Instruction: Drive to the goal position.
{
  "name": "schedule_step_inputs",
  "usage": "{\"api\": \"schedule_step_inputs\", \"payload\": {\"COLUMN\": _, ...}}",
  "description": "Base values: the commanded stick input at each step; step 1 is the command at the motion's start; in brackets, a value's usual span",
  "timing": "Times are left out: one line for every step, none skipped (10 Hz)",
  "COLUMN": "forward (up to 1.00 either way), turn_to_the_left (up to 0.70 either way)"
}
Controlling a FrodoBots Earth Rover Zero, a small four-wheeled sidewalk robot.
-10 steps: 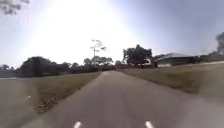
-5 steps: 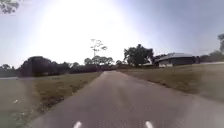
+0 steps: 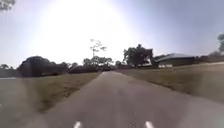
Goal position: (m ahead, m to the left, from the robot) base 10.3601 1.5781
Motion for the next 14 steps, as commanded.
{"api": "schedule_step_inputs", "payload": {"forward": 1.00, "turn_to_the_left": 0.02}}
{"api": "schedule_step_inputs", "payload": {"forward": 1.00, "turn_to_the_left": 0.02}}
{"api": "schedule_step_inputs", "payload": {"forward": 1.00, "turn_to_the_left": 0.02}}
{"api": "schedule_step_inputs", "payload": {"forward": 1.00, "turn_to_the_left": 0.02}}
{"api": "schedule_step_inputs", "payload": {"forward": 1.00, "turn_to_the_left": 0.02}}
{"api": "schedule_step_inputs", "payload": {"forward": 1.00, "turn_to_the_left": 0.02}}
{"api": "schedule_step_inputs", "payload": {"forward": 1.00, "turn_to_the_left": 0.02}}
{"api": "schedule_step_inputs", "payload": {"forward": 1.00, "turn_to_the_left": 0.02}}
{"api": "schedule_step_inputs", "payload": {"forward": 1.00, "turn_to_the_left": 0.02}}
{"api": "schedule_step_inputs", "payload": {"forward": 1.00, "turn_to_the_left": 0.02}}
{"api": "schedule_step_inputs", "payload": {"forward": 1.00, "turn_to_the_left": 0.02}}
{"api": "schedule_step_inputs", "payload": {"forward": 1.00, "turn_to_the_left": 0.02}}
{"api": "schedule_step_inputs", "payload": {"forward": 1.00, "turn_to_the_left": 0.02}}
{"api": "schedule_step_inputs", "payload": {"forward": 1.00, "turn_to_the_left": 0.08}}
